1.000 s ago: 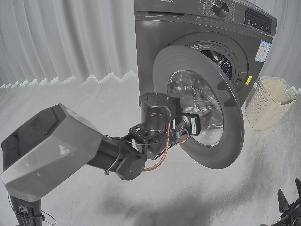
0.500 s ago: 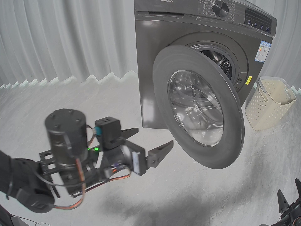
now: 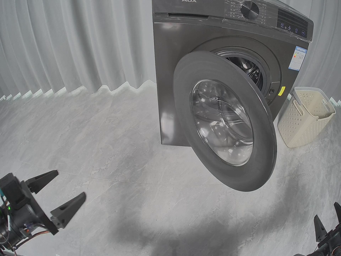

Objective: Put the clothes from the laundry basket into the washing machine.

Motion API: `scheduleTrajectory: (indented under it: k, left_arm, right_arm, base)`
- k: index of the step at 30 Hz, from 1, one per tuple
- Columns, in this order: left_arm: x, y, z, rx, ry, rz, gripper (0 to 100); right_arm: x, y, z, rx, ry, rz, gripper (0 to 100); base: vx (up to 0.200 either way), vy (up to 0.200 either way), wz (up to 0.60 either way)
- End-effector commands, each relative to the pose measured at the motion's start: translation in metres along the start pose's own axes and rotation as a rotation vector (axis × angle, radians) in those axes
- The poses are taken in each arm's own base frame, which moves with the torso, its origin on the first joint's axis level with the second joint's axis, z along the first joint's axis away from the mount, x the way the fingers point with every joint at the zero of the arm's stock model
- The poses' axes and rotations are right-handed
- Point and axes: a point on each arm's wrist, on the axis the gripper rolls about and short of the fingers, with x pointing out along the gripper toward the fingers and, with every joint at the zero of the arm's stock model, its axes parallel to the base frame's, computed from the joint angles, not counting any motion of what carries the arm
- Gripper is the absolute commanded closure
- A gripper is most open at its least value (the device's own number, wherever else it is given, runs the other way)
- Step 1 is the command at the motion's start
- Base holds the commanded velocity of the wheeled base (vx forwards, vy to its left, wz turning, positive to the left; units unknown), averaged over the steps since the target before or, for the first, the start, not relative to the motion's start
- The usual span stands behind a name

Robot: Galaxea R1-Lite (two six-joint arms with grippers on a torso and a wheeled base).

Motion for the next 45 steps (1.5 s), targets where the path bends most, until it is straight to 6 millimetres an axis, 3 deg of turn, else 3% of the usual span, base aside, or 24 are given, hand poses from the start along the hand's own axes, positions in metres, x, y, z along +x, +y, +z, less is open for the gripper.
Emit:
scheduleTrajectory:
  k: [1,7,8,10,12,19,23,29,38,45]
  left_arm:
    - [-0.092,0.015,-0.054,0.015,-0.178,0.341,0]
    - [-0.107,0.011,-0.086,0.031,-0.151,0.424,0]
    - [-0.106,0.012,-0.087,0.025,-0.132,0.426,0]
    - [-0.106,0.012,-0.089,0.005,-0.124,0.43,0]
    - [-0.106,0.012,-0.091,0.002,-0.105,0.441,0]
    - [-0.11,0.003,-0.095,0.014,-0.171,0.426,0]
    - [-0.111,0.004,-0.095,0.037,-0.162,0.465,0]
    - [-0.11,0.005,-0.101,0.086,-0.09,0.486,0]
    - [-0.11,0.005,-0.102,0.083,-0.094,0.482,0]
    - [-0.11,0.005,-0.101,0.077,-0.097,0.481,0]
  right_arm:
    - [-0.001,0.0,-0.002,-0.004,-0.009,0.0,0]
    - [-0.001,0.0,0.002,-0.004,-0.058,0.004,0]
    - [-0.002,0.0,0.01,-0.002,-0.102,0.003,0]
    - [-0.012,0.0,0.046,0.007,-0.236,0.01,0]
    - [-0.007,0.0,0.064,0.011,-0.208,0.033,0]
    - [0.027,0.003,0.068,0.085,0.03,0.233,0]
    - [0.037,0.007,0.079,0.107,0.072,0.346,0]
    - [0.079,0.022,0.101,0.106,0.142,0.499,0]
    - [0.14,0.04,0.113,0.096,0.227,0.512,0]
    - [0.17,0.051,0.111,0.09,0.266,0.513,0]
  base:
    - [0.0,0.0,0.0]
    - [0.0,0.0,0.0]
    - [0.0,0.0,0.0]
    - [0.0,0.0,0.0]
    - [0.0,0.0,0.0]
    - [0.0,0.0,0.0]
    - [0.0,0.0,0.0]
    - [0.0,0.0,0.0]
    - [0.0,0.0,0.0]
    - [0.0,0.0,0.0]
